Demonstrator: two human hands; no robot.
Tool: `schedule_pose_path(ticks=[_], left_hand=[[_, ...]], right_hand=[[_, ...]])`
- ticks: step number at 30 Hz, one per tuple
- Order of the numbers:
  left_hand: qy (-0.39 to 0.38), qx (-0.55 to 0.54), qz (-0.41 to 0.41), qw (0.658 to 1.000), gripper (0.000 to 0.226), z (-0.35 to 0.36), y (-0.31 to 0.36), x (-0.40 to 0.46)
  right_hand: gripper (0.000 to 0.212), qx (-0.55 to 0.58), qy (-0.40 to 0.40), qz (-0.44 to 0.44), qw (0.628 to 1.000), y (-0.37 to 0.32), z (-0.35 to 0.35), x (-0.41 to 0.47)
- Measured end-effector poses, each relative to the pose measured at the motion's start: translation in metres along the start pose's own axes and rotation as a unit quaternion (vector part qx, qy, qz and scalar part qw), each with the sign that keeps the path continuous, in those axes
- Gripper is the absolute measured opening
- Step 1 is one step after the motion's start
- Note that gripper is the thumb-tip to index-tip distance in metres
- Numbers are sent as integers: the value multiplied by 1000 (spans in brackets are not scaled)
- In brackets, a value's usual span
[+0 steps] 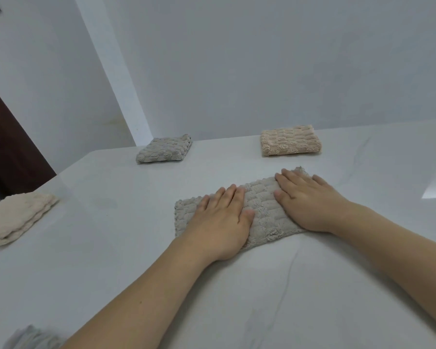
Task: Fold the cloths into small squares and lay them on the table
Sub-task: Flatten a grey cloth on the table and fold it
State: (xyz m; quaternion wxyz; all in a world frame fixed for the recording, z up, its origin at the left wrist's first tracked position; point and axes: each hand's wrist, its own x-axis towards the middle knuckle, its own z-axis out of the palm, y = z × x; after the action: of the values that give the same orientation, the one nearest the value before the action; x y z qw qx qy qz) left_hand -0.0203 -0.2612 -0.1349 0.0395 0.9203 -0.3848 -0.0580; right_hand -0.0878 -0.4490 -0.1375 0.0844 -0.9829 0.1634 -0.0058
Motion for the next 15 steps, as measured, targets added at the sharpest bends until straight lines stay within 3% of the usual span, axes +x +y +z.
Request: schedule_pose_path(ticks=[5,8,11,13,15], left_hand=[[-38,4,-61,997,61,-8,-27,1],[-28,34,-92,995,62,-11,-29,0],[39,37,-55,997,61,-10,-11,0],[36,12,-9,999,60,-5,0,0],[5,13,9,1000,60,0,2,0]], right_hand=[[59,-1,-29,50,998,19,-8,4],[58,-53,-2,78,996,15,-11,4],[56,-40,66,28,997,-6,-14,0],[55,27,43,-29,998,-22,-11,-3],[56,19,0,-63,998,-28,0,-5]])
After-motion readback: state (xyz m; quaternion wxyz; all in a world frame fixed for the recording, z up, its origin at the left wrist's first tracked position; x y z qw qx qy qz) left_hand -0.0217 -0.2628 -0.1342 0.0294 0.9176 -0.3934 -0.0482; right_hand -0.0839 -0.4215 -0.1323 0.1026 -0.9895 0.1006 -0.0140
